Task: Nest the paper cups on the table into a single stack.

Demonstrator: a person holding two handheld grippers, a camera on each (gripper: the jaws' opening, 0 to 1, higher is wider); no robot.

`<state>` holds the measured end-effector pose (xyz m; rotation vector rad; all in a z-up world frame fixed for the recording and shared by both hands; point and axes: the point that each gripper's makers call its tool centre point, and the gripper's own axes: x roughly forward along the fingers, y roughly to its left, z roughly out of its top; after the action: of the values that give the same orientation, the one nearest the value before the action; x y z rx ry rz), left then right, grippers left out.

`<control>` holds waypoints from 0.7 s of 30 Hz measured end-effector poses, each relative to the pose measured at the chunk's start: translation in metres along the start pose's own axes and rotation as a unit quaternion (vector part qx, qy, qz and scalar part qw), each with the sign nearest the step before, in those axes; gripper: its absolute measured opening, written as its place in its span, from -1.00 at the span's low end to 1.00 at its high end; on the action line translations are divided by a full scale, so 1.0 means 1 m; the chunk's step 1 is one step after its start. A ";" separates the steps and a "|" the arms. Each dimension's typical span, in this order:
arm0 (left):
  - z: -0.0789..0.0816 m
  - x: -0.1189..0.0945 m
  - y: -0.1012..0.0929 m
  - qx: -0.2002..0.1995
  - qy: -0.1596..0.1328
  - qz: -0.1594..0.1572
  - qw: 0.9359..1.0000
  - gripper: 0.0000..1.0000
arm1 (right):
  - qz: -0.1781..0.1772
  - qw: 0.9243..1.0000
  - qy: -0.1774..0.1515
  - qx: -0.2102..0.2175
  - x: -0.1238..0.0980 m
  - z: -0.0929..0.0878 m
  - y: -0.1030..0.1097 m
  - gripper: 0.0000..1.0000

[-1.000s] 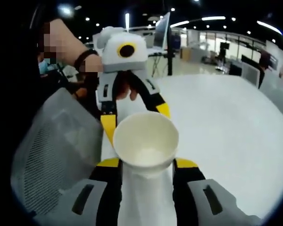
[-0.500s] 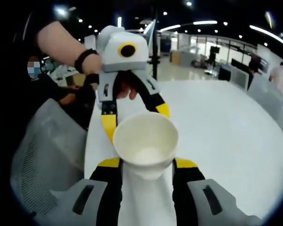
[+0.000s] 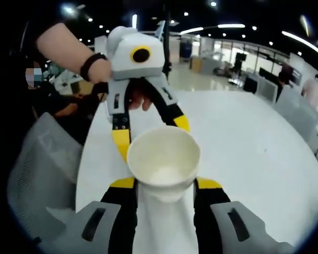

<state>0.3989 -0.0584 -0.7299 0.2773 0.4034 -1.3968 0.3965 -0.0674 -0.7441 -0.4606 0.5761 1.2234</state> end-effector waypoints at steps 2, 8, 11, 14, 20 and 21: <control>-0.001 0.000 0.008 -0.008 0.003 0.005 1.000 -0.14 | 0.000 1.000 0.001 -0.002 0.002 0.001 -0.006 -0.25; 0.001 0.003 0.029 -0.004 0.007 0.013 1.000 -0.14 | 0.002 1.000 0.001 -0.004 0.008 0.004 -0.025 -0.25; 0.001 0.006 0.038 -0.004 0.011 0.015 1.000 -0.14 | 0.004 1.000 0.005 -0.007 0.010 0.004 -0.035 -0.25; 0.002 0.009 0.048 -0.003 0.011 0.019 1.000 -0.14 | 0.003 1.000 0.006 -0.006 0.012 0.004 -0.046 -0.25; 0.001 0.018 0.067 -0.003 0.018 0.025 1.000 -0.15 | 0.003 1.000 0.013 -0.010 0.017 -0.001 -0.065 -0.25; -0.001 0.019 0.070 -0.006 0.020 0.025 0.999 -0.15 | 0.003 1.000 0.014 -0.010 0.018 -0.002 -0.068 -0.25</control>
<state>0.4698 -0.0642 -0.7423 0.3048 0.4345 -1.3412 0.4652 -0.0742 -0.7553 -0.4952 0.5900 1.2306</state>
